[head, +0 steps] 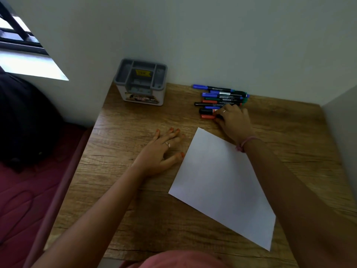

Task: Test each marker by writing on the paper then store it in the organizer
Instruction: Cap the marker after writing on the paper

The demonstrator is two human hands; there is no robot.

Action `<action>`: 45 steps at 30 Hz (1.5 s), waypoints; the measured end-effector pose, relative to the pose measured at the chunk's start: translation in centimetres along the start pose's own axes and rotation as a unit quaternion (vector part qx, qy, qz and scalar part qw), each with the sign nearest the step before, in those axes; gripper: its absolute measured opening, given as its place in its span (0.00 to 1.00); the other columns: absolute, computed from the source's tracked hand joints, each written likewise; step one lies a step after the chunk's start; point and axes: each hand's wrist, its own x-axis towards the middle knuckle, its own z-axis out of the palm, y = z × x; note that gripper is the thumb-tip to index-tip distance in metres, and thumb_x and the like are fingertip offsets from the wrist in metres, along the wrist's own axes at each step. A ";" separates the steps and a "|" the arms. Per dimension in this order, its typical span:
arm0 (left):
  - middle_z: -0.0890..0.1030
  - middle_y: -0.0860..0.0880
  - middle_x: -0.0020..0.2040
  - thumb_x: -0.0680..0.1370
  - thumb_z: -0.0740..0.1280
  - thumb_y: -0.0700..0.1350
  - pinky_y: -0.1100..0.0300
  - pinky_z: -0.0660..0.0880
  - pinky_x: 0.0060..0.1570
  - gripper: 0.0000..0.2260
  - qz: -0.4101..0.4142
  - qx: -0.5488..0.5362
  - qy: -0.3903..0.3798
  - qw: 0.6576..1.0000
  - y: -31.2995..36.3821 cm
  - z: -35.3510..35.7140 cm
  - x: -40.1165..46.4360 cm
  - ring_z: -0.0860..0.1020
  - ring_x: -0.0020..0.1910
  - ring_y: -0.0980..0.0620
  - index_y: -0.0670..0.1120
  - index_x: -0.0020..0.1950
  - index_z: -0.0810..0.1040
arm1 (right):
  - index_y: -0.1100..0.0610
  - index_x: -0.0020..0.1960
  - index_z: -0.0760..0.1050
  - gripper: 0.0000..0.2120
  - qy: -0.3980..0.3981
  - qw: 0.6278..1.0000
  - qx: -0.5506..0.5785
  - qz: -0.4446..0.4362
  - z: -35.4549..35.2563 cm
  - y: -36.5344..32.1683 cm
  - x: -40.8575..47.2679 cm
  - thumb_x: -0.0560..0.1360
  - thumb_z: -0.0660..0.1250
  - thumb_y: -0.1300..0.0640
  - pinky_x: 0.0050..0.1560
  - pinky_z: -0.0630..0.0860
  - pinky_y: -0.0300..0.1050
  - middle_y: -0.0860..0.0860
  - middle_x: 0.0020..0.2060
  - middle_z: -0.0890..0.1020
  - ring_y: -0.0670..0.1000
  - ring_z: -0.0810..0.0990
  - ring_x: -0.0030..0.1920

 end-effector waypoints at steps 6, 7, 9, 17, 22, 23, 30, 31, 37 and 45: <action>0.66 0.52 0.72 0.78 0.61 0.55 0.49 0.62 0.70 0.25 -0.128 -0.178 0.054 0.974 0.8 -0.6 0.1 0.61 0.72 0.54 0.56 0.74 0.57 | 0.57 0.61 0.73 0.12 -0.017 0.999 0.042 -0.013 -0.7 -1.0 -0.2 0.80 0.58 0.55 0.58 0.65 0.50 0.56 0.57 0.76 0.56 0.72 0.57; 0.70 0.51 0.70 0.78 0.61 0.54 0.53 0.67 0.67 0.25 -0.124 -0.189 0.074 0.971 1.0 -0.8 0.3 0.68 0.67 0.58 0.55 0.74 0.58 | 0.57 0.60 0.73 0.11 -0.031 0.995 0.093 -0.015 -1.2 -1.4 -0.4 0.79 0.58 0.57 0.57 0.67 0.49 0.56 0.55 0.77 0.55 0.74 0.55; 0.73 0.48 0.66 0.79 0.62 0.51 0.66 0.68 0.59 0.26 -0.102 -0.180 0.106 0.973 1.8 -1.3 0.6 0.71 0.58 0.65 0.52 0.74 0.58 | 0.56 0.60 0.72 0.11 -0.084 0.980 0.175 -0.037 -2.3 -2.5 -1.0 0.78 0.59 0.60 0.54 0.73 0.50 0.57 0.53 0.78 0.55 0.76 0.51; 0.77 0.51 0.55 0.77 0.66 0.48 0.68 0.73 0.51 0.17 -0.006 -0.157 0.155 0.975 4.4 -3.7 1.8 0.76 0.51 0.60 0.48 0.65 0.74 | 0.57 0.61 0.75 0.18 0.010 0.962 0.191 -0.196 -4.4 -6.0 -5.4 0.79 0.55 0.50 0.32 0.65 0.36 0.52 0.39 0.78 0.46 0.72 0.35; 0.82 0.47 0.43 0.76 0.67 0.44 0.71 0.69 0.41 0.08 0.036 -0.046 0.158 0.986 4.8 -4.4 1.0 0.76 0.40 0.57 0.44 0.53 0.82 | 0.56 0.56 0.79 0.20 0.071 0.967 0.138 -0.200 -4.5 -7.5 -7.1 0.77 0.53 0.49 0.25 0.67 0.36 0.53 0.38 0.83 0.50 0.78 0.30; 0.82 0.47 0.43 0.75 0.68 0.45 0.70 0.70 0.42 0.09 0.034 -0.050 0.152 0.987 4.8 -4.5 0.7 0.77 0.40 0.56 0.45 0.53 0.82 | 0.57 0.55 0.79 0.18 0.087 0.966 0.130 -0.206 -4.7 -7.7 -7.4 0.76 0.55 0.50 0.25 0.62 0.32 0.52 0.36 0.83 0.49 0.78 0.29; 0.81 0.57 0.39 0.73 0.70 0.43 0.77 0.68 0.41 0.08 -0.010 -0.122 0.109 0.987 5.3 -5.7 -1.5 0.76 0.37 0.67 0.47 0.52 0.82 | 0.51 0.59 0.78 0.22 0.052 0.974 0.113 -0.191 -4.6 -9.0 -9.1 0.77 0.50 0.45 0.23 0.55 0.31 0.49 0.31 0.81 0.47 0.76 0.27; 0.79 0.59 0.36 0.73 0.70 0.43 0.77 0.68 0.39 0.08 -0.023 -0.126 0.103 0.986 5.3 -5.8 -1.9 0.75 0.36 0.68 0.47 0.51 0.82 | 0.48 0.61 0.76 0.24 0.033 0.978 0.097 -0.184 -4.5 -8.9 -9.1 0.77 0.47 0.42 0.23 0.58 0.34 0.49 0.33 0.82 0.48 0.77 0.29; 0.82 0.52 0.53 0.76 0.67 0.45 0.69 0.72 0.48 0.13 -0.098 -0.109 0.004 0.989 4.4 -5.1 -3.5 0.77 0.50 0.60 0.50 0.61 0.78 | 0.42 0.73 0.55 0.27 -0.141 0.975 0.136 -0.104 -4.9 -9.3 -10.2 0.76 0.46 0.36 0.33 0.70 0.41 0.46 0.36 0.77 0.46 0.75 0.37; 0.78 0.49 0.46 0.81 0.56 0.40 0.68 0.75 0.37 0.09 -0.261 -0.450 -0.057 0.852 3.3 -4.7 -6.2 0.77 0.42 0.57 0.46 0.54 0.76 | 0.51 0.54 0.69 0.13 -0.256 0.712 0.650 0.072 -5.4 -8.3 -13.3 0.81 0.51 0.66 0.32 0.72 0.41 0.56 0.43 0.79 0.49 0.77 0.33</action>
